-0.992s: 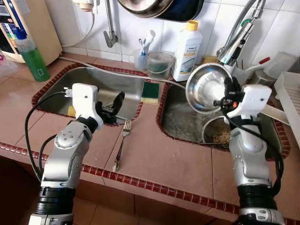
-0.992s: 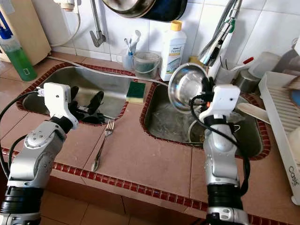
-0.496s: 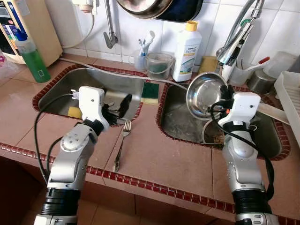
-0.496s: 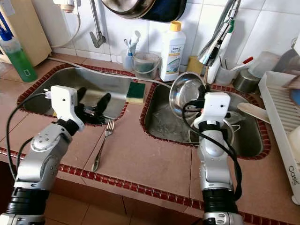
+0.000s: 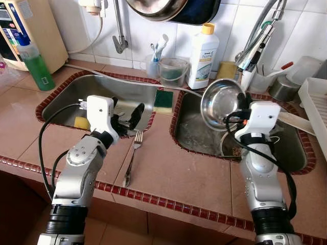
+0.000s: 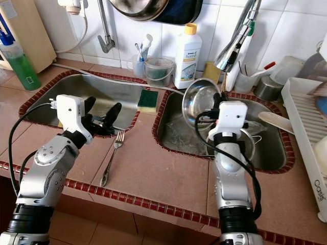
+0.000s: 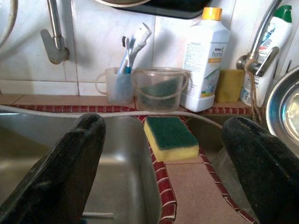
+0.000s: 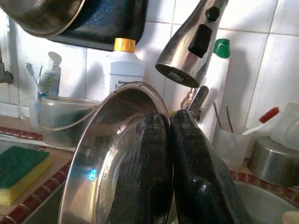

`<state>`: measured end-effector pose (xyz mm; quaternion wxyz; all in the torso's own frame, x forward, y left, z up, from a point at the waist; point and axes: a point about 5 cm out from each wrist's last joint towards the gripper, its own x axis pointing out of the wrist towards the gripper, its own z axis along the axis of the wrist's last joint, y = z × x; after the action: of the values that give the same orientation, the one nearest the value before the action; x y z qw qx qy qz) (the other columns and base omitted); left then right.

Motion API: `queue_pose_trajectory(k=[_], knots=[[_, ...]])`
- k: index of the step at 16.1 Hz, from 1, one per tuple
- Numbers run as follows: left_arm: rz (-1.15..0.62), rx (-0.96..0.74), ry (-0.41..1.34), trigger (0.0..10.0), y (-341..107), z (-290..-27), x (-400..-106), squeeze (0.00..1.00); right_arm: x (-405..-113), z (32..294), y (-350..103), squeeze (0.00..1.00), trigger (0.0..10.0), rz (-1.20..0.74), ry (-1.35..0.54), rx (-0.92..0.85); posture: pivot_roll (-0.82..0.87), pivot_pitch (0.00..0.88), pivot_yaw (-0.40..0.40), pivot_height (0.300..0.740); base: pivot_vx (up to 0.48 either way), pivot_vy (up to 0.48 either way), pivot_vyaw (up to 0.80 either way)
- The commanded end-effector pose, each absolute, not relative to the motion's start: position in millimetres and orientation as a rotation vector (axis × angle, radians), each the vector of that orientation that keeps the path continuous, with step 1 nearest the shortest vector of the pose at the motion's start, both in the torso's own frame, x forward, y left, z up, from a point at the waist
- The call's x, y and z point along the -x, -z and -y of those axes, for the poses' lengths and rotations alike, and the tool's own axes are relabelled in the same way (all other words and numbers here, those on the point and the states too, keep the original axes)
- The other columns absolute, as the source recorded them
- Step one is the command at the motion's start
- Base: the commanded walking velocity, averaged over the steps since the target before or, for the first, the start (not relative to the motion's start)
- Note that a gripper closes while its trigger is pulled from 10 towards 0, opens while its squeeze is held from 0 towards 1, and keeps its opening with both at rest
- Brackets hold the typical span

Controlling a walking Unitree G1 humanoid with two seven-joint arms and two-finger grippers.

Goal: Kitchen organization

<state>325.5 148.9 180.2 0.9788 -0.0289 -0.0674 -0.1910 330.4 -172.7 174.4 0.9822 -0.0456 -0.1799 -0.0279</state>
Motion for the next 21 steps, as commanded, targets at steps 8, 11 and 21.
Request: queue_pose_trajectory(k=[8, 11, 21], knots=[[0.150, 0.044, 0.386, 10.0, -181.9, -150.6, -325.9, 0.00, -328.7, 170.3, -178.2, 0.00, 10.0, 0.383, 0.056, 0.092, -0.14, 0.000, 0.020, 0.740, 0.000, 0.258, 0.00], [0.151, 0.039, 0.391, 10.0, -182.0, -150.5, -325.4, 0.00, -328.6, 169.4, -178.2, 0.00, 10.0, 0.384, 0.054, 0.095, -0.14, 0.001, 0.021, 0.740, 0.000, 0.409, 0.00], [0.145, 0.031, 0.390, 10.0, -181.5, -151.0, -326.2, 0.00, -328.4, 169.1, -178.4, 0.00, 10.0, 0.384, 0.056, 0.104, -0.14, 0.011, 0.024, 0.740, 0.000, 0.350, 0.00]])
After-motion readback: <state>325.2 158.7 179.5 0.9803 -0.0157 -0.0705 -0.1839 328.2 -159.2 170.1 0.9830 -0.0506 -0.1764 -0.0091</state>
